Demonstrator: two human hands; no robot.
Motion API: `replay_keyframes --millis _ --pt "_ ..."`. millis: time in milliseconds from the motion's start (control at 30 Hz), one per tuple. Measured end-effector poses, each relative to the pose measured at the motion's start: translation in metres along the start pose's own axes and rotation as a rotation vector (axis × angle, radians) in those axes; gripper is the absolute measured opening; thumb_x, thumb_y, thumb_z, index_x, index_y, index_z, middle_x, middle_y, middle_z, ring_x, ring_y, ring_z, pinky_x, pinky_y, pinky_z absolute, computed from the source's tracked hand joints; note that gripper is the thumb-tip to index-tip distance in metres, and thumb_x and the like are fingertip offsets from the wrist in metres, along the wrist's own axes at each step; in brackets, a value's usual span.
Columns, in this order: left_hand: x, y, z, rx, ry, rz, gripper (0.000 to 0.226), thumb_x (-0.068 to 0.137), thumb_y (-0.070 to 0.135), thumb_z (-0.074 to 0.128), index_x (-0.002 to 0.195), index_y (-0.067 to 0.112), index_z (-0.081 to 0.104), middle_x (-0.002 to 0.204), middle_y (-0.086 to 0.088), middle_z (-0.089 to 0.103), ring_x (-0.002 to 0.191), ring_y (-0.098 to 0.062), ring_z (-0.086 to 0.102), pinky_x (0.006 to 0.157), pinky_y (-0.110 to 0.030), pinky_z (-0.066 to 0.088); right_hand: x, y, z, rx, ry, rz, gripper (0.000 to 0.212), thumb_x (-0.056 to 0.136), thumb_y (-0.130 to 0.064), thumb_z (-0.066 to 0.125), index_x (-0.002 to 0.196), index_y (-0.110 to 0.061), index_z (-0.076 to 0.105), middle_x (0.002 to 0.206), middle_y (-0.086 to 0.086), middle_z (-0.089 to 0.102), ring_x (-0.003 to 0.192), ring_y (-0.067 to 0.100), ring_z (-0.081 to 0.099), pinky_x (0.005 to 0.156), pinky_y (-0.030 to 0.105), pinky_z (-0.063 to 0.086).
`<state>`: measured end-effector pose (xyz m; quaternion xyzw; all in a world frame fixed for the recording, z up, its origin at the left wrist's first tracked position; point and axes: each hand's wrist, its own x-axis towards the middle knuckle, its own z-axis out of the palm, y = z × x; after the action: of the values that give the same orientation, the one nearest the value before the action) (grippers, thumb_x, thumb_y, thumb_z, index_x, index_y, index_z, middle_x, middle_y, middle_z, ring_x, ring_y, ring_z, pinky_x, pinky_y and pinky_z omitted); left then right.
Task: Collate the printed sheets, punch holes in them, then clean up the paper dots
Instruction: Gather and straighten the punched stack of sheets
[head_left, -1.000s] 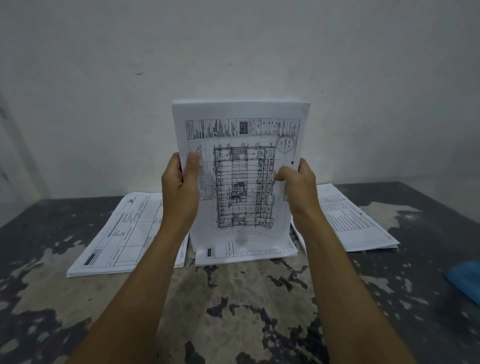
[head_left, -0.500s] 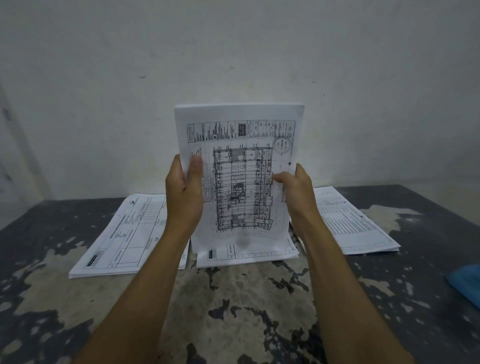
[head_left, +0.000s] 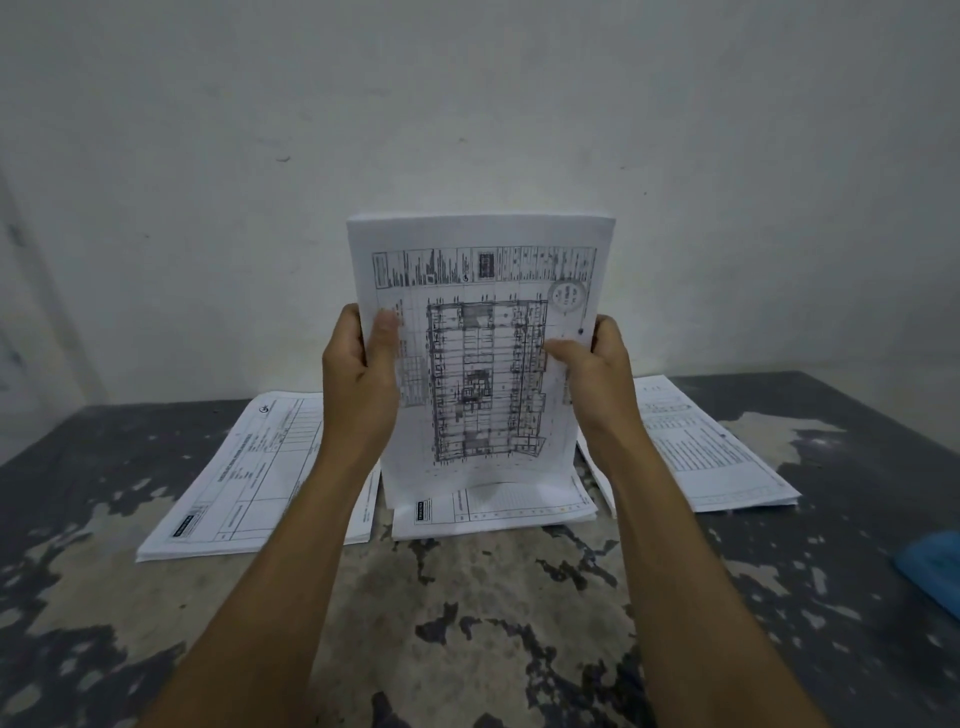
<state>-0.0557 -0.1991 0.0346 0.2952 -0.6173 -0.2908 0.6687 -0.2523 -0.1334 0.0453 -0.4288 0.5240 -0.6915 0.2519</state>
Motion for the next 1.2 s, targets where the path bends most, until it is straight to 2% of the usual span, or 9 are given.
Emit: replay_keyframes --millis 133,200,367,500,700,867,967,1033,1200 --pt "-0.001 -0.001 0.004 -0.007 -0.009 -0.018 0.017 0.101 0.05 0.045 0.103 0.038 0.058 0.103 0.014 0.07 0.098 -0.007 0.068 0.083 -0.031 0.057 -0.007 -0.022 0.007 -0.251 0.12 -0.298 0.07 0.082 -0.009 0.063 0.14 -0.023 0.028 0.137 0.0 0.045 0.12 0.013 0.053 0.093 0.029 0.054" --pt "-0.001 0.0 0.004 -0.016 -0.013 -0.015 0.016 0.101 0.049 0.046 0.103 0.037 0.057 0.101 0.016 0.07 0.094 -0.004 0.069 0.077 -0.026 0.059 -0.01 -0.041 0.01 -0.437 0.235 -0.571 0.078 0.077 -0.008 0.06 0.146 -0.019 0.024 0.149 0.002 0.033 0.139 0.019 0.033 0.115 0.052 0.032" --pt "-0.003 0.002 0.003 -0.036 -0.034 0.016 0.011 0.102 0.044 0.048 0.105 0.036 0.055 0.102 0.019 0.07 0.093 -0.002 0.069 0.07 -0.016 0.055 -0.016 -0.077 0.026 -0.792 0.325 -0.892 0.086 0.07 -0.006 0.056 0.151 -0.007 0.027 0.163 0.01 0.018 0.152 0.025 0.007 0.121 0.053 -0.005" --pt "-0.004 0.003 0.005 -0.038 -0.037 0.025 0.009 0.102 0.043 0.049 0.106 0.038 0.055 0.103 0.021 0.069 0.095 0.0 0.068 0.07 -0.014 0.055 -0.013 -0.083 0.032 -1.162 0.119 -0.811 0.068 0.079 -0.018 0.048 0.146 -0.014 0.036 0.149 0.002 0.041 0.147 0.02 0.024 0.119 0.058 -0.007" --pt "-0.005 0.001 0.002 -0.043 -0.03 0.013 0.013 0.1 0.044 0.05 0.108 0.036 0.057 0.102 0.022 0.069 0.093 0.003 0.067 0.069 -0.01 0.053 -0.011 -0.088 0.038 -1.192 -0.016 -0.824 0.068 0.08 -0.022 0.053 0.146 -0.014 0.035 0.15 0.002 0.039 0.148 0.019 0.022 0.119 0.056 -0.009" --pt "-0.006 -0.001 0.0 -0.055 -0.037 0.007 0.021 0.1 0.044 0.051 0.113 0.031 0.061 0.105 0.018 0.071 0.095 0.0 0.069 0.07 -0.013 0.055 -0.017 -0.064 0.019 -0.757 0.288 -0.773 0.069 0.076 -0.017 0.049 0.143 -0.015 0.035 0.154 0.004 0.031 0.147 0.018 0.022 0.122 0.053 0.006" --pt "-0.007 -0.003 0.001 -0.036 -0.03 0.012 0.017 0.1 0.044 0.051 0.111 0.037 0.061 0.104 0.019 0.071 0.095 -0.001 0.069 0.072 -0.016 0.056 -0.019 -0.032 0.006 -0.337 0.194 -0.322 0.077 0.084 -0.012 0.062 0.148 -0.027 0.02 0.146 -0.001 0.037 0.128 0.013 0.044 0.097 0.038 0.052" --pt "-0.008 -0.006 0.001 -0.022 -0.028 0.005 0.022 0.1 0.046 0.051 0.114 0.035 0.062 0.105 0.017 0.072 0.098 -0.003 0.069 0.077 -0.02 0.058 -0.013 -0.018 -0.001 -0.065 0.098 -0.089 0.073 0.088 -0.01 0.062 0.146 -0.031 0.022 0.131 -0.003 0.051 0.105 0.007 0.059 0.07 0.02 0.054" --pt "-0.01 -0.006 0.004 0.005 0.0 0.01 0.021 0.099 0.045 0.051 0.114 0.033 0.06 0.106 0.016 0.071 0.098 -0.002 0.068 0.079 -0.022 0.058 -0.002 0.002 -0.009 -0.056 -0.062 -0.015 0.021 0.094 -0.009 0.052 0.111 -0.02 0.058 0.103 -0.008 0.069 0.092 0.01 0.067 0.064 0.018 0.052"
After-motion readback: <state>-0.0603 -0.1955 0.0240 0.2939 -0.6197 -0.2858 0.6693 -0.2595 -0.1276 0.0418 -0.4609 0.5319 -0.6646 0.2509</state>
